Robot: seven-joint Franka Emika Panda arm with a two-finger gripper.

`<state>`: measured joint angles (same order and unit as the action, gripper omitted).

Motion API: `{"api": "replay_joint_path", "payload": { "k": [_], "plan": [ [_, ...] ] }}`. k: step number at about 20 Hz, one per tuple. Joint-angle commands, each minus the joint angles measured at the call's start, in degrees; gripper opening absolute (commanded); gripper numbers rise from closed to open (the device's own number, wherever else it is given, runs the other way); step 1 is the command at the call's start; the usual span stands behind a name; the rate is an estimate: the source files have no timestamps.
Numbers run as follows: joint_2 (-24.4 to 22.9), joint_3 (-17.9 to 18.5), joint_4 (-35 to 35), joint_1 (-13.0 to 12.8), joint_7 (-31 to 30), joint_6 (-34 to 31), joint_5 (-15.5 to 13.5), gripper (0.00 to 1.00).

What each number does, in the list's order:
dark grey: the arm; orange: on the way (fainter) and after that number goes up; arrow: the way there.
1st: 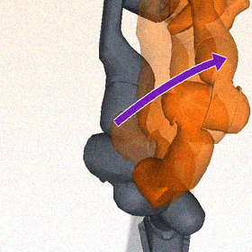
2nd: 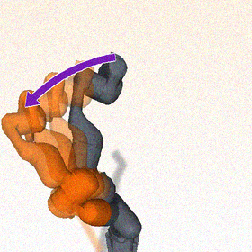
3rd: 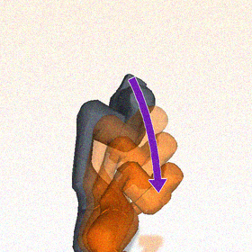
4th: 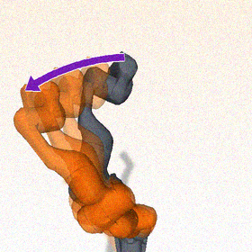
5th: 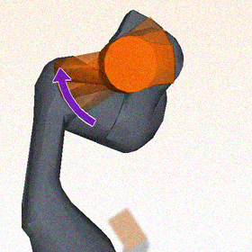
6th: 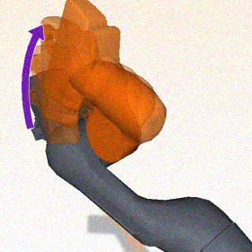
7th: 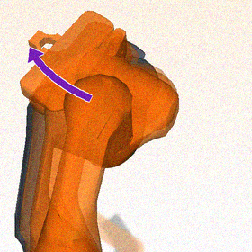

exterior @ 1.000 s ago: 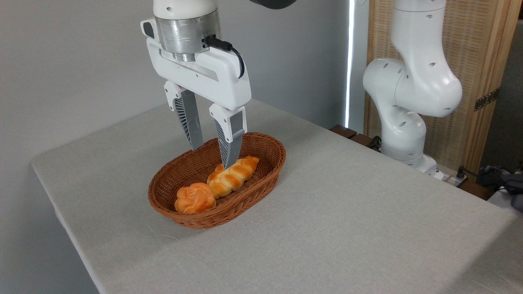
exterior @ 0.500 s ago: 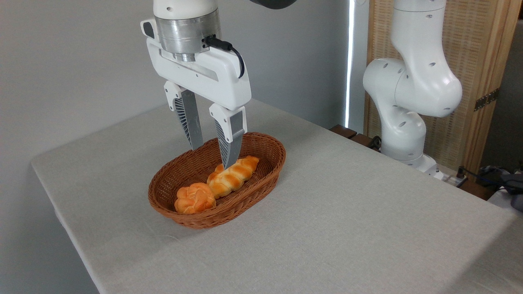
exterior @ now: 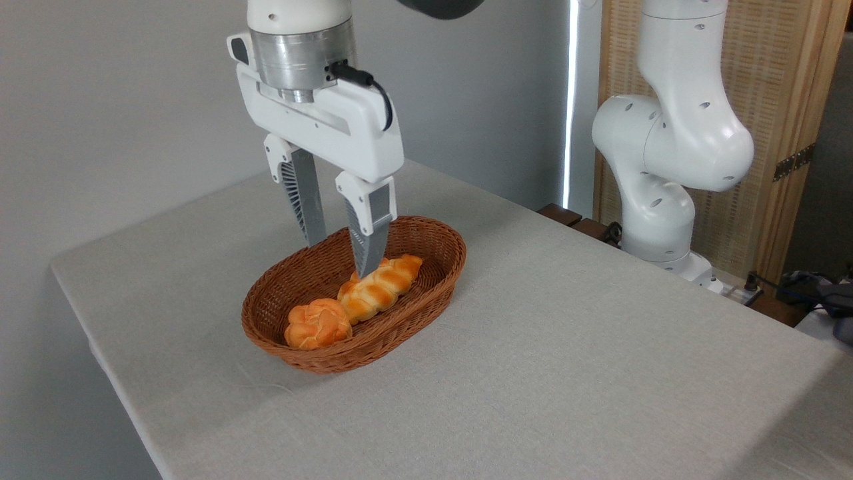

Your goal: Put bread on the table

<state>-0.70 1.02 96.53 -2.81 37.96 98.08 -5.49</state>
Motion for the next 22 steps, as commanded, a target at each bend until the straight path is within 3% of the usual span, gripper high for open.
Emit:
{"api": "replay_joint_path", "payload": {
  "k": [1, 5, 10, 14, 18, 22],
  "plan": [
    [-1.41, -0.49, 4.45, -1.93, 0.18, 4.66, -1.36, 1.0],
    [-1.24, -2.25, 7.26, -2.98, -0.6, 7.72, -3.12, 1.0],
    [-0.71, -6.29, 14.02, -3.25, -2.72, 17.56, -2.33, 1.0],
    [-0.36, -7.44, 16.49, -3.25, -2.37, 20.65, -2.16, 1.0],
    [0.52, -7.53, 16.93, -3.52, -2.28, 20.83, 5.3, 1.0],
    [1.49, -7.53, 17.11, -3.69, -2.28, 20.92, 6.55, 1.0]
  ]
}}
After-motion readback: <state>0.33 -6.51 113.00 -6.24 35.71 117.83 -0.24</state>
